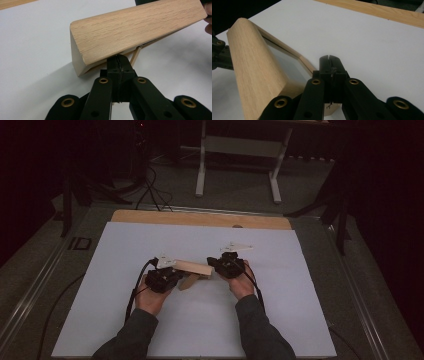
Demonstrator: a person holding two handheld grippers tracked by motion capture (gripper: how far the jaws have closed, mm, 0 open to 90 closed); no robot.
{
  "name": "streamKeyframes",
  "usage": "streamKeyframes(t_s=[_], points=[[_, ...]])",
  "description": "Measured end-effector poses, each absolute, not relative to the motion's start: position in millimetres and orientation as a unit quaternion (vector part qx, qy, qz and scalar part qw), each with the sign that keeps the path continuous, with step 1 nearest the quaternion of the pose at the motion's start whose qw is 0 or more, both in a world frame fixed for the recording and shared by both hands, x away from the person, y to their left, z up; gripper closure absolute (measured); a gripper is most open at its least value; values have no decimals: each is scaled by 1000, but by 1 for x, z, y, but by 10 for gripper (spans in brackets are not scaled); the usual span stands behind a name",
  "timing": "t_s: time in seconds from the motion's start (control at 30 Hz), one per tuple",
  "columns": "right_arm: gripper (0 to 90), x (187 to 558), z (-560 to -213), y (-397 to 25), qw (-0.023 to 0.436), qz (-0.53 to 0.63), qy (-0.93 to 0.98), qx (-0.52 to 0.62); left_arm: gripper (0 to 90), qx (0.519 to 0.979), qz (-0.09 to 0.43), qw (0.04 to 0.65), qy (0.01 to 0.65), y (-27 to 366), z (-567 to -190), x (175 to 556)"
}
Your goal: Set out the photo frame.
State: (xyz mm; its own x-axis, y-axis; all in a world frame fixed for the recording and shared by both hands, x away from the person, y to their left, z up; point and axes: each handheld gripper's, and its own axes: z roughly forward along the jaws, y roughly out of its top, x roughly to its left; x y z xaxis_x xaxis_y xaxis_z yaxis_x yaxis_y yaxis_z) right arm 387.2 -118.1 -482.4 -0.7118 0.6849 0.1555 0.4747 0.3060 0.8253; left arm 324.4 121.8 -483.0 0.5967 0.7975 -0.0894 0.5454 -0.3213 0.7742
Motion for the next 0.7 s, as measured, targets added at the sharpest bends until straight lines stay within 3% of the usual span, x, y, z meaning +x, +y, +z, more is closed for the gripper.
streamKeyframes(t_s=[0.7], points=[[896, 380, -481, -115, 125, 447, 816, 345, 897, 800, 158, 396, 423, 119, -483, 328]])
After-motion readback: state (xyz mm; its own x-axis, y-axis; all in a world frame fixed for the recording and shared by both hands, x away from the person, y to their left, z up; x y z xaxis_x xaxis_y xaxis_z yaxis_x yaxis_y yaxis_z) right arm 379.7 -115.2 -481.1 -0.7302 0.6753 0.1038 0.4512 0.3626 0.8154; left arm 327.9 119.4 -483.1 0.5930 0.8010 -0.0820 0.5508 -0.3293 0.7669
